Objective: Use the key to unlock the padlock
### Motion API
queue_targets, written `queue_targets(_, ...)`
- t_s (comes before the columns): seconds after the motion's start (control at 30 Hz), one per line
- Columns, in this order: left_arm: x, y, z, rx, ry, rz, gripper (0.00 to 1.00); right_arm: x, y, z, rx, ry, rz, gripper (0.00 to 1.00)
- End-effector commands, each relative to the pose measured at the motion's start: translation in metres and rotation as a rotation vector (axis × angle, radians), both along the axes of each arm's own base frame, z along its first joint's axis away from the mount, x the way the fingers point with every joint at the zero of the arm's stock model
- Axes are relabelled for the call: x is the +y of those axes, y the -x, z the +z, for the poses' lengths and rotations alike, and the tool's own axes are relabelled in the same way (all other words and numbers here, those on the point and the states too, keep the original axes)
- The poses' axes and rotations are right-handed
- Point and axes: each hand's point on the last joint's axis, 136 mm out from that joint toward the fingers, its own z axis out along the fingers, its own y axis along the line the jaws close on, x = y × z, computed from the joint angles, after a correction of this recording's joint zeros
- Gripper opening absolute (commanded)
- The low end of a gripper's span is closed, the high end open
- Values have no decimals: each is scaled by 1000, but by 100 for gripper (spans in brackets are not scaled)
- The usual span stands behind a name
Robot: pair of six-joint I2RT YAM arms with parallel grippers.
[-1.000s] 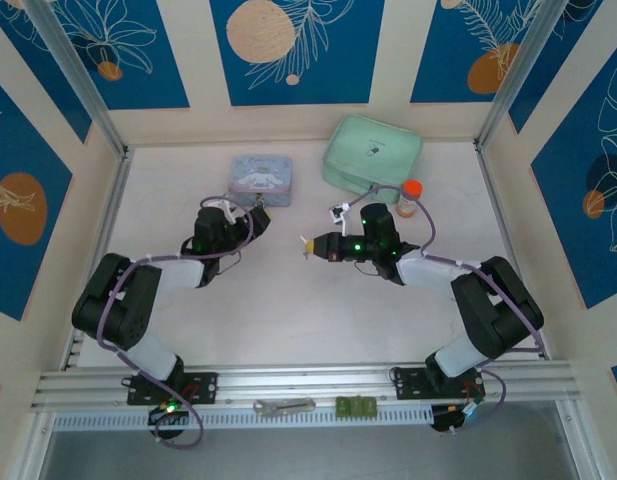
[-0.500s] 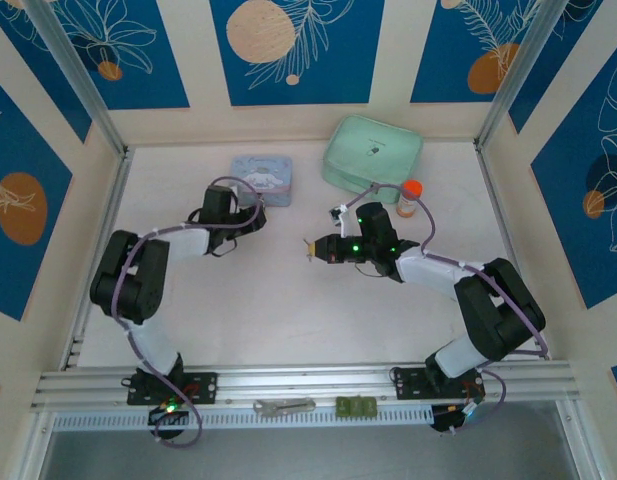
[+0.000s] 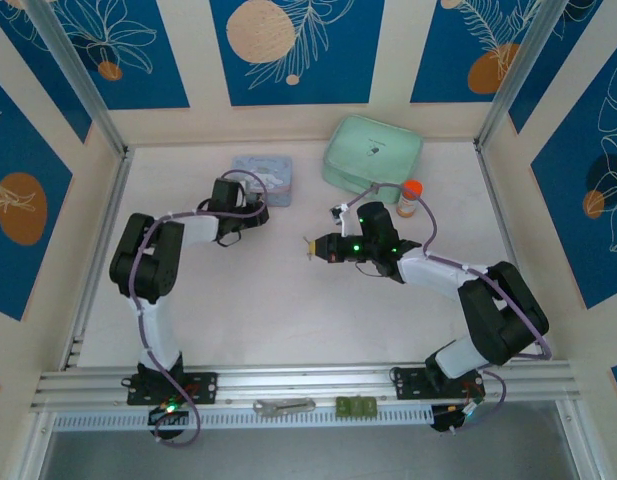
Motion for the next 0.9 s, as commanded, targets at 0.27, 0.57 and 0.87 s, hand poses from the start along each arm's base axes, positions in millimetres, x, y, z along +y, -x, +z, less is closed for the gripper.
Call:
queue_targets(0.27, 6, -25, -2, -47, -52, -7, 51, 9, 5, 2, -11, -7, 27, 0)
queue_targets(0.57, -4, -29, -7, -21, 6, -13, 45, 12, 7, 0, -8, -4, 30, 0)
queue_targets(0.87, -9, -30, -15, -2, 61, 5, 35, 12, 6, 2, -10, -3, 29, 0)
